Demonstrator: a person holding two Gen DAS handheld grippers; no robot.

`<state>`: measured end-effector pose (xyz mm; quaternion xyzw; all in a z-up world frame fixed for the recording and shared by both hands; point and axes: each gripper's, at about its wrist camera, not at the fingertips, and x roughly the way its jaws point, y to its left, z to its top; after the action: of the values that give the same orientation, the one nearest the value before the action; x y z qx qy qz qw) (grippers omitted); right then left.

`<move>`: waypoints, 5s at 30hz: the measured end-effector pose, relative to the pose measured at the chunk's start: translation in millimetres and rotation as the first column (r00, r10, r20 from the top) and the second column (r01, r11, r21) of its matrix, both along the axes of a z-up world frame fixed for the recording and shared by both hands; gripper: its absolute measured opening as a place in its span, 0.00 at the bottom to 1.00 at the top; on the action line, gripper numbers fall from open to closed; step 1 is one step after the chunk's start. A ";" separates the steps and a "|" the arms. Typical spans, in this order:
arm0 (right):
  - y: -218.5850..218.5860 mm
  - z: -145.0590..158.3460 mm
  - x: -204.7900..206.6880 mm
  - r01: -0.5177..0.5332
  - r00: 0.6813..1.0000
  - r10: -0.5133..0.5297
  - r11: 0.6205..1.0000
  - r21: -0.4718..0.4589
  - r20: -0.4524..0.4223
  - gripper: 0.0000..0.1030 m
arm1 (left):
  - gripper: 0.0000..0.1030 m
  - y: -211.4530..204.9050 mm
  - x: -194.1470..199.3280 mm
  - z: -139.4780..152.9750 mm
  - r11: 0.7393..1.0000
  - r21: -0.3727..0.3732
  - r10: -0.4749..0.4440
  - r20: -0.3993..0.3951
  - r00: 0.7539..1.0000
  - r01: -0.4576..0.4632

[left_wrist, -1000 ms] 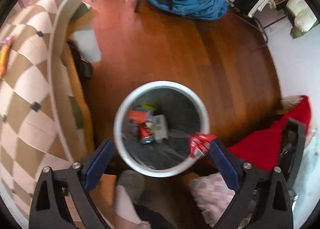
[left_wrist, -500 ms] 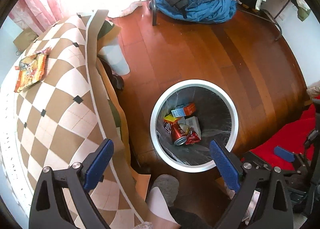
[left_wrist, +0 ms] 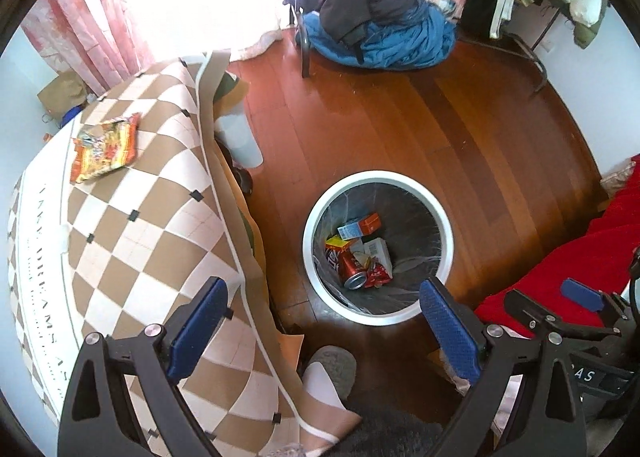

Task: Collect trash
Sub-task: 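Move both open tools back from the bin over the table, then grasp the orange snack bag with the right tool while the left tool grasps the clear lid, then carry the orange bag and clear lid over the bin and open both tools, then withdraw both open tools from the bin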

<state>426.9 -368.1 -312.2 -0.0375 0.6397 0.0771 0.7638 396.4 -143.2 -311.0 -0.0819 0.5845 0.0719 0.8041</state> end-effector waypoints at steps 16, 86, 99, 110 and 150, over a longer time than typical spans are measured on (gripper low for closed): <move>45.3 136.0 -55.9 -0.073 0.984 0.049 0.988 0.139 0.171 1.00 | 0.95 32.4 -69.4 105.6 0.996 0.025 0.075 0.193 0.978 -0.081; 354.9 12.8 -73.4 -0.400 0.916 0.391 0.889 0.224 0.087 0.49 | 0.36 294.3 -151.5 37.5 0.872 0.163 0.418 0.242 0.876 -0.462; 235.8 153.7 -89.9 -0.352 0.923 0.265 0.877 0.328 0.280 0.49 | 0.36 196.0 -175.1 142.2 0.940 0.085 0.274 0.394 0.877 -0.332; 89.0 140.0 -30.6 -0.149 0.967 0.079 0.946 0.288 0.243 0.49 | 0.36 80.9 -91.5 135.9 0.995 -0.027 0.101 0.372 0.923 -0.099; -3.8 -91.1 41.4 0.041 0.991 -0.031 0.996 0.075 -0.128 1.00 | 0.95 15.8 42.5 -70.9 1.000 0.003 -0.020 -0.117 0.993 0.020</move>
<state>468.3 -371.9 -403.3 0.0087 0.6841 0.0901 0.7237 439.0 -127.3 -381.9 -0.0699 0.6313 0.0697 0.7692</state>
